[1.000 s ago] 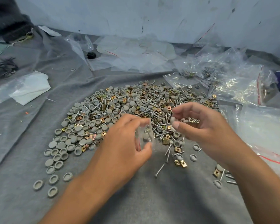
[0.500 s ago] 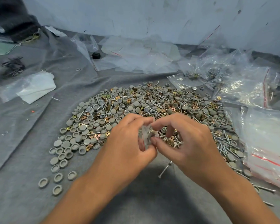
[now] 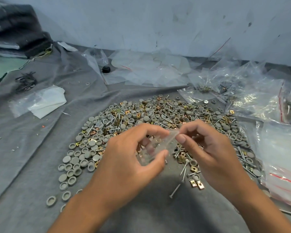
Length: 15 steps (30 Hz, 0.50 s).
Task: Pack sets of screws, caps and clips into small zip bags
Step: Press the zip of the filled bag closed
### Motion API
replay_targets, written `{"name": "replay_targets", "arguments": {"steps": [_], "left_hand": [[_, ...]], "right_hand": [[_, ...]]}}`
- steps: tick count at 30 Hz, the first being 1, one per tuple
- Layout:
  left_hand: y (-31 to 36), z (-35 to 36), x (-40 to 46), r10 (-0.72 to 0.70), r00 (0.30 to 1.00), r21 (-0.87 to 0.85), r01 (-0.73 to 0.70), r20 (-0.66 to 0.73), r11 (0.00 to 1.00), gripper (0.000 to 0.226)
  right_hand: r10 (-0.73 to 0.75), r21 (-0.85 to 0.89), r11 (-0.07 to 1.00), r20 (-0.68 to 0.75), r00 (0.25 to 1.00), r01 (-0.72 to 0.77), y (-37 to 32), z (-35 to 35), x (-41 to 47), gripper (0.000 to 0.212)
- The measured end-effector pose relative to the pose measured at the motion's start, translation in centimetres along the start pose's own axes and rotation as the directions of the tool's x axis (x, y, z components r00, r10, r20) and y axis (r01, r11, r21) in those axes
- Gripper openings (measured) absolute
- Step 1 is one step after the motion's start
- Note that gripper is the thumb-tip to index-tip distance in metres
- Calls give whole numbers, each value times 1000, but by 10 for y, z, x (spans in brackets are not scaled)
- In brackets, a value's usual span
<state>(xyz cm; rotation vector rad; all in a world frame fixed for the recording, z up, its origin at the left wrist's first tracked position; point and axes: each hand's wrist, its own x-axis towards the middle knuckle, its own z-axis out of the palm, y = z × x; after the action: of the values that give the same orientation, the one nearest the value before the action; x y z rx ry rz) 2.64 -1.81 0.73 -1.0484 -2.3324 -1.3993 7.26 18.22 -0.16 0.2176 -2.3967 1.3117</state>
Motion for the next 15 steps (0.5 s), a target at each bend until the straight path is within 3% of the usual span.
{"name": "replay_targets", "arguments": {"steps": [4,8,12,15], "left_hand": [[-2,-2,2,-79,982,-223,40,-169,974,32],[-2,-2,4,-208,965,-493,104,-159,864,38],[-3,-1,6,-265,963,-537,199,-48,820,43],[-3,1,5,-265,963,-512,207,-42,834,42]], "right_hand": [[29,194,981,16,999,-32,-5,0,-5,17],[26,253,967,7,1000,-26,-9,5,-9,16],[17,190,982,-25,1000,-12,-12,8,-9,15],[29,108,994,-60,998,-22,-13,9,-10,16]]}}
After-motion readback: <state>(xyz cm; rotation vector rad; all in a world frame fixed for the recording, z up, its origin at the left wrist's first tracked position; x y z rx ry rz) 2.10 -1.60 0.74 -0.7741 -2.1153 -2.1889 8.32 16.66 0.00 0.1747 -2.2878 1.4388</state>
